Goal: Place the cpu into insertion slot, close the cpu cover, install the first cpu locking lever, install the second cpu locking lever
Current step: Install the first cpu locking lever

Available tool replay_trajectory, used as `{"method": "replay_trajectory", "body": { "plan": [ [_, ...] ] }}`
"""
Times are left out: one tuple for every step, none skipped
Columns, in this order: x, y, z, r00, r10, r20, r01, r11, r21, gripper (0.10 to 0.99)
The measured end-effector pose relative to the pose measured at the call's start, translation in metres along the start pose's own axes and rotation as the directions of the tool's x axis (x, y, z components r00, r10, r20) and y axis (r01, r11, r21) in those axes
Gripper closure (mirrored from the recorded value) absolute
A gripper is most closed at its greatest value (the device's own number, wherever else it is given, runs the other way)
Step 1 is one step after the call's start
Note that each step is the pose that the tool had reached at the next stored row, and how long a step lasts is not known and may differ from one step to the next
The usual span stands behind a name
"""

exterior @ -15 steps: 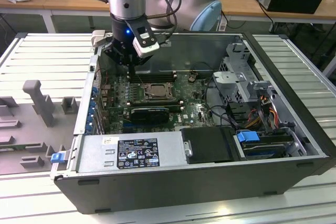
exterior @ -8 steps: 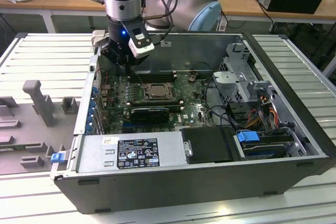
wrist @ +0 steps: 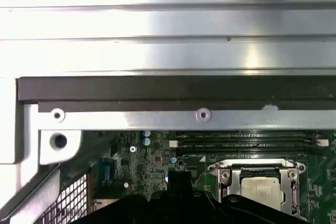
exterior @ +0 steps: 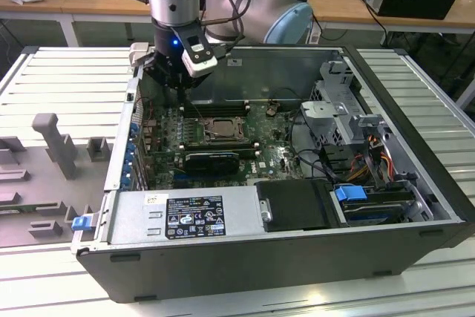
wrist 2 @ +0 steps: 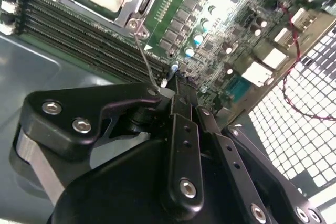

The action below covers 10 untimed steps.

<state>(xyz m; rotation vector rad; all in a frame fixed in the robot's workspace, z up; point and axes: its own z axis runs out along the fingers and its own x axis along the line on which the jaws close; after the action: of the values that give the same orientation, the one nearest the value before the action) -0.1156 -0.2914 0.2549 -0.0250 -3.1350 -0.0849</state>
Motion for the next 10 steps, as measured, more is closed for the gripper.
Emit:
{"method": "replay_trajectory", "body": {
  "plan": [
    [-0.0030, 0.0001, 0.0000, 1.0000, 0.000, -0.0012, 0.000, 1.0000, 0.000, 0.980],
    [-0.0084, 0.0002, 0.0000, 1.0000, 0.001, -0.0032, -0.001, 1.0000, 0.000, 0.980],
    [-0.0122, 0.0002, 0.0000, 1.0000, 0.000, -0.0046, 0.000, 1.0000, 0.000, 0.980],
    [-0.0185, 0.0003, 0.0000, 1.0000, 0.001, -0.0071, -0.001, 1.0000, 0.000, 0.980],
    [-0.0275, 0.0005, -0.0001, 0.9999, 0.001, -0.0122, -0.001, 1.0000, 0.000, 0.980],
    [-0.0347, 0.0006, -0.0001, 0.9999, 0.001, -0.0169, -0.001, 1.0000, 0.000, 0.980],
    [-0.0390, 0.0006, 0.0000, 0.9998, 0.001, -0.0200, -0.001, 1.0000, 0.000, 0.980],
    [-0.0443, 0.0007, 0.0001, 0.9997, 0.002, -0.0238, -0.002, 1.0000, 0.000, 0.980],
    [-0.0497, 0.0008, 0.0002, 0.9996, 0.002, -0.0282, -0.002, 1.0000, 0.000, 0.980],
    [-0.0539, 0.0009, 0.0003, 0.9995, 0.002, -0.0318, -0.002, 1.0000, 0.000, 0.980]
  ]
}}
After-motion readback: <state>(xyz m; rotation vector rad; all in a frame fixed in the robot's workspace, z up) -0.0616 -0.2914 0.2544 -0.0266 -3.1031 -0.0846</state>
